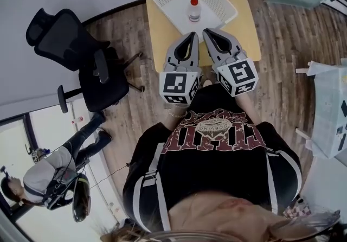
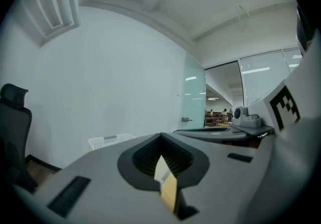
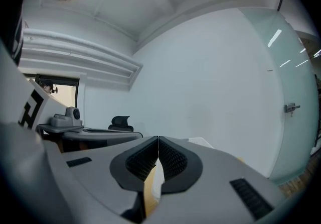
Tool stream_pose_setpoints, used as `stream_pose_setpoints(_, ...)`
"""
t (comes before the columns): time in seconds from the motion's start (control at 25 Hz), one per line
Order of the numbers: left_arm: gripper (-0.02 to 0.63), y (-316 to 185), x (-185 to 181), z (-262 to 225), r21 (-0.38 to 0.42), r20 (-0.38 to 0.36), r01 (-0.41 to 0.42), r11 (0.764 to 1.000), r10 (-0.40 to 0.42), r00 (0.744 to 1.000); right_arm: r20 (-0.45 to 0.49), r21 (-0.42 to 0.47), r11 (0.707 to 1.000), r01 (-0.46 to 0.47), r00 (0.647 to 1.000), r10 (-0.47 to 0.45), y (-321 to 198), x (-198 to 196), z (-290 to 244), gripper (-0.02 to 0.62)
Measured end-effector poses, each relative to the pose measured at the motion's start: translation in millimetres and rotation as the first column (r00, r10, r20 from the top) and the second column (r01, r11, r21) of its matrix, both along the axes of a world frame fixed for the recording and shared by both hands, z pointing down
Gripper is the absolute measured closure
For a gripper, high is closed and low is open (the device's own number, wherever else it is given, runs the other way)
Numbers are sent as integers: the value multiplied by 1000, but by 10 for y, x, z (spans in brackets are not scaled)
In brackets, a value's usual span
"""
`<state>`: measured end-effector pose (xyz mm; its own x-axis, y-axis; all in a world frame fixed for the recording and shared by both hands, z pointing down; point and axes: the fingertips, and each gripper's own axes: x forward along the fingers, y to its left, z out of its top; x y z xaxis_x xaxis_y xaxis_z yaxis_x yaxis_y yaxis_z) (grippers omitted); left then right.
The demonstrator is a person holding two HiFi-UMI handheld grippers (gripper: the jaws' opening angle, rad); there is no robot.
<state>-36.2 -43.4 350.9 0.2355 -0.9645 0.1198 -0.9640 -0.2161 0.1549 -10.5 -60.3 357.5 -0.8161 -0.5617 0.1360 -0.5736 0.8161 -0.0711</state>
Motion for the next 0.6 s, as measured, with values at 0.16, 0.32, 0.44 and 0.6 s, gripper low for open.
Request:
stream_pose_setpoints(0.16,560,-67,-1,50,-8,-2,32,999,-32,999,-2,-5,1000,22,1000,-22,-93,16,38,577)
stream_pose_setpoints(0.32,560,-106,8,101,-16,-4,68,998,-68,998,-6,-10,999,47,999,-47,-135,60,85,577)
stream_pose_setpoints(0.44,560,-142,22,142,-20,-5,83,996,-83,996,-8,-15,998,56,998,-56,-176,94,124,577)
stream_pose_setpoints(0.6,560,-176,50,181,-29,-3,85,996,-85,996,-6,-20,998,56,998,-56,-216,128,151,577)
